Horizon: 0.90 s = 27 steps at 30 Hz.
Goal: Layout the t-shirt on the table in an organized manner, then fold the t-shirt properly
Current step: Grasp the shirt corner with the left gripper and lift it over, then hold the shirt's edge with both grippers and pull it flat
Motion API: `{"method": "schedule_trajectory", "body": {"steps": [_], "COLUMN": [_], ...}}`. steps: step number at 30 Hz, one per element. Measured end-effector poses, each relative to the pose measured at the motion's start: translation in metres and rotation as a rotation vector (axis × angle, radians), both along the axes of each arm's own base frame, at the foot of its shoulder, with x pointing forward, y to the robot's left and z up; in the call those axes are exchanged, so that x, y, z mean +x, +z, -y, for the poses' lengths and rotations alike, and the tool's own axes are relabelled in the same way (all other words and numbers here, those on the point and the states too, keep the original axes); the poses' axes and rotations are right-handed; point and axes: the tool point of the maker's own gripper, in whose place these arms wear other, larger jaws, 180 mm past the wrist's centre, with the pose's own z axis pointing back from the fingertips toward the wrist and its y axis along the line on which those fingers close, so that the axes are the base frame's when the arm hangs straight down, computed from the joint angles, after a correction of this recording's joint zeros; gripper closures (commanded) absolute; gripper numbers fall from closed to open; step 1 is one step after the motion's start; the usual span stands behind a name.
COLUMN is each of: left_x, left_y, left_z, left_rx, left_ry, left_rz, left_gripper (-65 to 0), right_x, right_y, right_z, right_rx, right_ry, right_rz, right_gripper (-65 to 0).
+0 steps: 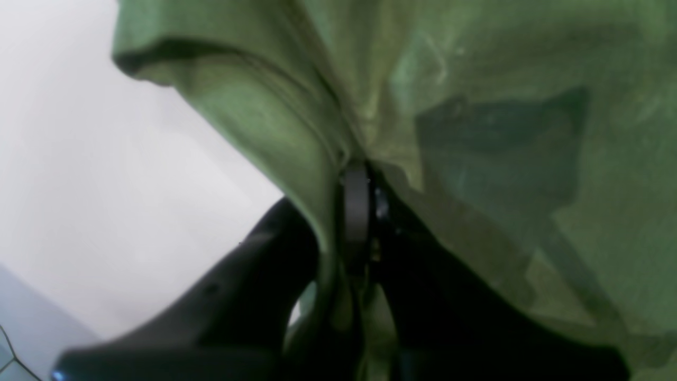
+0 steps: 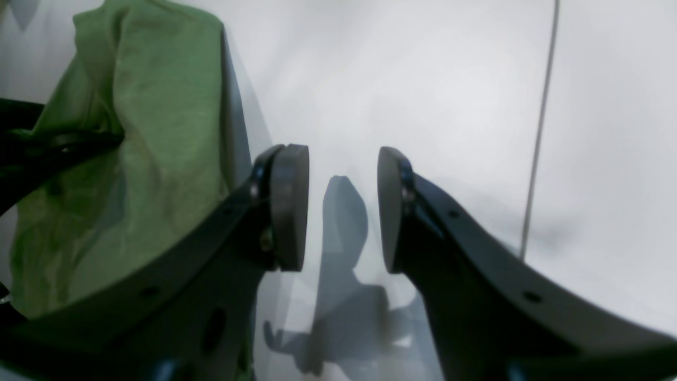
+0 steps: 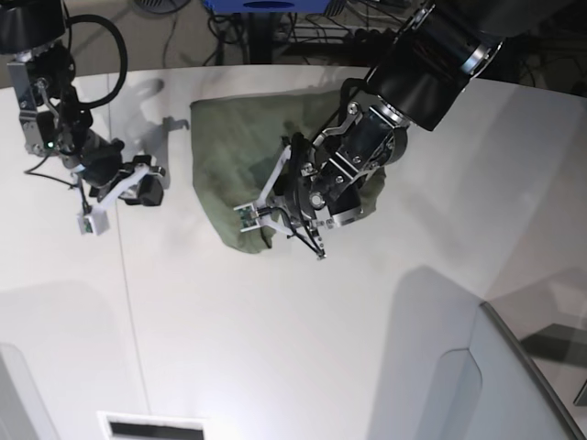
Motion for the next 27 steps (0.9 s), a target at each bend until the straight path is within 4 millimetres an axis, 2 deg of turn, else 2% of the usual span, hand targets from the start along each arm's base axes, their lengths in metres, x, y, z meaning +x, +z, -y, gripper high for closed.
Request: {"method": "schedule_trajectory", "body": {"steps": [3,5,7,8,12,16,19,20,22,24,25,27], "left_x": [0.003,0.012,0.019,0.022,0.038,0.075,0.091,0.089,0.074,0.044,0.027,-0.008], "left_y": [0.002,0.007,0.011,0.015,0.037,0.086,0.140,0.154,0.166,0.143,0.125,0.090], "left_z": [-0.001,-0.005,-0.007,-0.008,-0.002,-0.004,-0.002,0.000,0.000,-0.007,-0.015,-0.026], "left_rx": [0.005,0.018,0.029,0.031,0.019,0.058,0.055,0.042,0.032,-0.016,-0.015,-0.037], "left_ry": [0.002,0.004,0.007,0.006,-0.016,0.007,0.023,0.017,0.022,0.070,0.100,0.135], "left_rz": [0.009,0.024,0.037,0.050,0.108,0.228,0.363,0.398,0.427,0.352,0.295,0.193], "left_gripper": [-24.2,-36.5,-47.7,-51.3,-59.1,-59.4,-55.5,-51.2,-34.2,-8.2,0.0,0.0], "right_x": [0.000,0.000,0.000,0.000,-0.001,0.000,0.004,0.004,-0.002,-0.009,-0.013,-0.019], "right_y": [0.000,0.000,0.000,0.000,0.000,0.001,0.020,0.029,0.046,0.062,0.069,0.078], "right_z": [0.000,0.000,-0.001,-0.001,-0.001,-0.002,-0.011,-0.018,-0.033,-0.048,-0.054,-0.062], "right_rx": [0.000,0.000,0.000,0.000,0.000,-0.001,0.002,0.011,0.013,0.020,0.026,0.033], "right_ry": [0.000,0.000,0.002,0.002,0.002,0.007,0.035,0.056,0.118,0.177,0.204,0.231], "right_rz": [0.000,-0.001,-0.001,-0.001,-0.002,0.004,0.057,0.076,0.081,0.091,0.096,0.104], "right_gripper": [-20.9,-20.9,-20.9,-20.9,-20.9,-20.9,-20.9,-20.9,-20.7,-19.2,-16.1,-5.7]}}
